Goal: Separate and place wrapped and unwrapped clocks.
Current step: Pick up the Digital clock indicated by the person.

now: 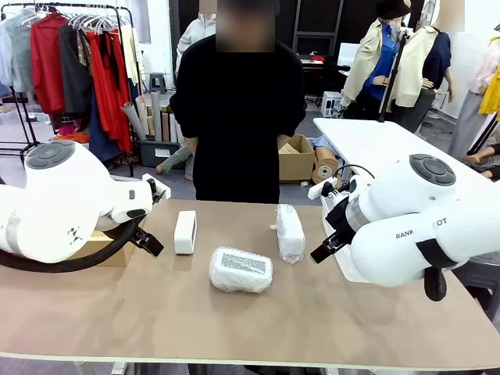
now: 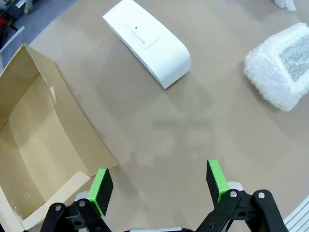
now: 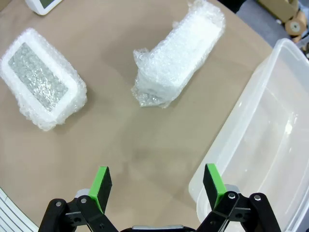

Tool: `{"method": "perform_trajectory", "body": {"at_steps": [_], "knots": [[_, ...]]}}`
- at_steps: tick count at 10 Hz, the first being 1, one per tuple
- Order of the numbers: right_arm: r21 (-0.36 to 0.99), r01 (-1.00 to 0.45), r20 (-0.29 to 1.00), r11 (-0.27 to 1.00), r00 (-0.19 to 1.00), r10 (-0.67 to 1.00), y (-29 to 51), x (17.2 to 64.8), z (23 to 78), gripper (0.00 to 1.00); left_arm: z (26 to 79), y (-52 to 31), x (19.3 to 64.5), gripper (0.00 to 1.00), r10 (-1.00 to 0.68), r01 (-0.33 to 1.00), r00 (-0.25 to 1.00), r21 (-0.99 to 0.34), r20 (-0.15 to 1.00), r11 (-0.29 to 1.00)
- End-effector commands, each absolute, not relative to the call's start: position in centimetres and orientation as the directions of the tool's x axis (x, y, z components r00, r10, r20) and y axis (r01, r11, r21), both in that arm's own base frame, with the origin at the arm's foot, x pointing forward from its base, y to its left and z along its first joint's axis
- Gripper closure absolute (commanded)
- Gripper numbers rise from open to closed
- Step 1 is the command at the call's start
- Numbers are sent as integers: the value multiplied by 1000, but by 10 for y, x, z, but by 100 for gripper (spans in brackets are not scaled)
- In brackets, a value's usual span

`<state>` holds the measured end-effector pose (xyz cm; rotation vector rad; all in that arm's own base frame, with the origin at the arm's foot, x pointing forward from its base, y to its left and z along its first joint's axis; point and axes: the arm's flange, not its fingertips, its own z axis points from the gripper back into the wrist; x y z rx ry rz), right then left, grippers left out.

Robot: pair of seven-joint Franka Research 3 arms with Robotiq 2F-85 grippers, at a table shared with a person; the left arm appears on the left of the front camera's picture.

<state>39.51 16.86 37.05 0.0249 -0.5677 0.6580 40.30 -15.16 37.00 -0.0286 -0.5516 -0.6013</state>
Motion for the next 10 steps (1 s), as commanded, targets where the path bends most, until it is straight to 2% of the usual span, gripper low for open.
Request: {"method": "perform_trajectory", "body": {"at_steps": [1, 8, 10], "knots": [[-153, -584, 507, 797, 646, 571, 169, 395, 371, 0, 370, -152, 403, 0, -529, 544, 685, 131, 501, 829], [-153, -585, 507, 797, 646, 572, 169, 395, 370, 0, 370, -152, 403, 0, -529, 544, 685, 131, 501, 829], [-50, -601, 530, 798, 661, 531, 166, 392, 377, 0, 377, -153, 403, 0, -528, 564, 695, 85, 487, 821]]}}
